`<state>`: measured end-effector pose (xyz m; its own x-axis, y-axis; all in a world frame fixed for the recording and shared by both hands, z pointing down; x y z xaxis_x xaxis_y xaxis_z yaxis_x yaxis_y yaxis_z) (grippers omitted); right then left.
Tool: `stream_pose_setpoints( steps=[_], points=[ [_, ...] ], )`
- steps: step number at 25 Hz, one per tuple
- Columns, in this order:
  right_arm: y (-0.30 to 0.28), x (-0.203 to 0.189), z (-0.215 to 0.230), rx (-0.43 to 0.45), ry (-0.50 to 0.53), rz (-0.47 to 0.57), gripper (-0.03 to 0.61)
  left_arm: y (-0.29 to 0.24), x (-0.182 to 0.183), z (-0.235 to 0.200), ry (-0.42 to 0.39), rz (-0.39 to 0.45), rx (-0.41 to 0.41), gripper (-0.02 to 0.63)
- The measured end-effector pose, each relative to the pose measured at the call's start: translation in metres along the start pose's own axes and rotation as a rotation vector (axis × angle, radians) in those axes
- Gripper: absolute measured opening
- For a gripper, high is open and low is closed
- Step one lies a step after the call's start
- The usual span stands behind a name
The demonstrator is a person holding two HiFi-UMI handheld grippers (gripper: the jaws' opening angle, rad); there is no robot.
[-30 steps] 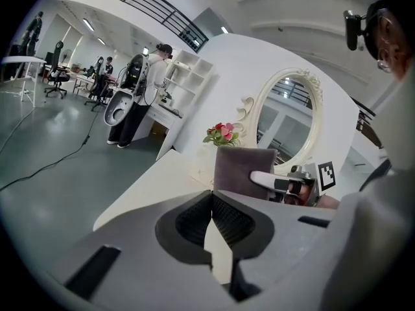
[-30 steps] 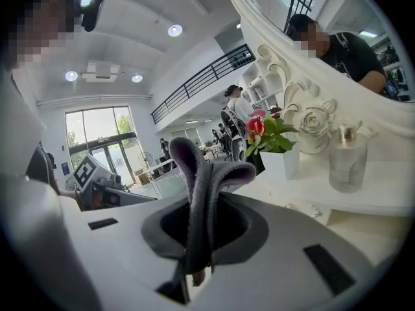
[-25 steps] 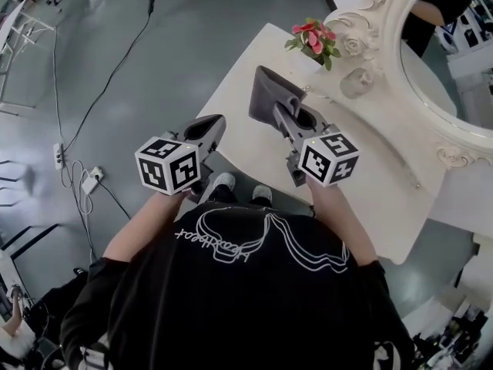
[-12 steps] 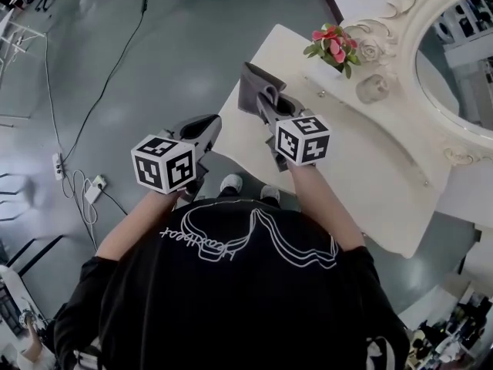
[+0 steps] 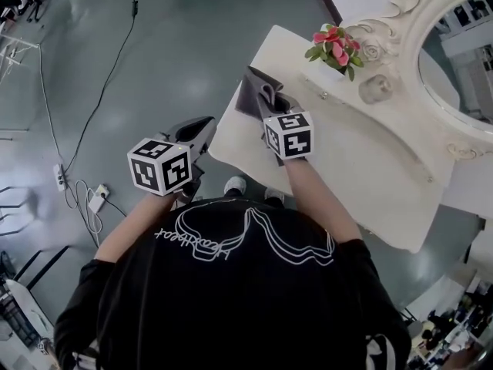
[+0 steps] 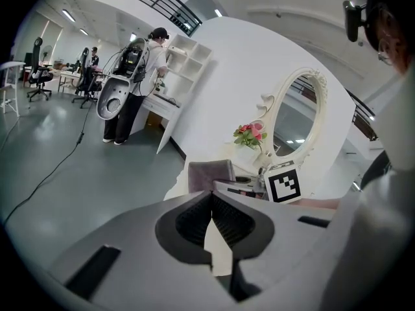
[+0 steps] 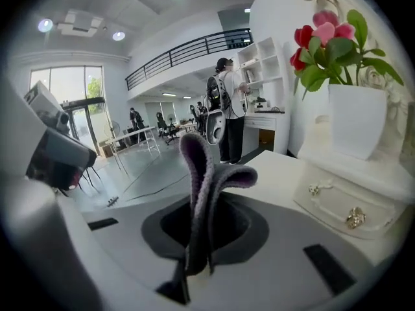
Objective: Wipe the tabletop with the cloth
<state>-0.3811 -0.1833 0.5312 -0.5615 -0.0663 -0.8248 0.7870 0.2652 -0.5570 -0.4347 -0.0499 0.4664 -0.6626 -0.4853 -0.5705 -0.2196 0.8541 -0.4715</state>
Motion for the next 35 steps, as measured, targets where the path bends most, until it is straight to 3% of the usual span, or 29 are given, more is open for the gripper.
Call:
stream_pose_setpoints(
  steps=[9,15,26,35],
  points=[
    [-0.016,-0.018,0.003,-0.05,0.13,-0.1,0.049,-0.008,0.007,-0.007,-0.012,-0.019,-0.006,0.005],
    [-0.02,-0.024,0.004,-0.06,0.123,-0.143,0.051,-0.009,0.009,-0.011,-0.01,-0.025,-0.02,0.005],
    [-0.015,-0.029,0.008,-0.107,0.213,-0.195,0.049,-0.015,0.012,-0.002,-0.032,-0.041,-0.058,0.005],
    [0.003,-0.043,0.022,-0.15,0.195,-0.209,0.048,-0.023,0.007,0.003,-0.021,-0.066,-0.077,0.005]
  ],
)
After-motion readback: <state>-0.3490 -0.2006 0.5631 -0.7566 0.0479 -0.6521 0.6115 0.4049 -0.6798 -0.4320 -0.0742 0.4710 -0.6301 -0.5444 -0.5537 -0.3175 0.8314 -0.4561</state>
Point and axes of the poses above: the fingertips, and each gripper's own axes: y backward along the fingers, z to its right, x out of its top, the point moved 1 cm from there along y, backward along the fingers, and after that the axes turned 15 degrees about y, right-handed, at the moved point
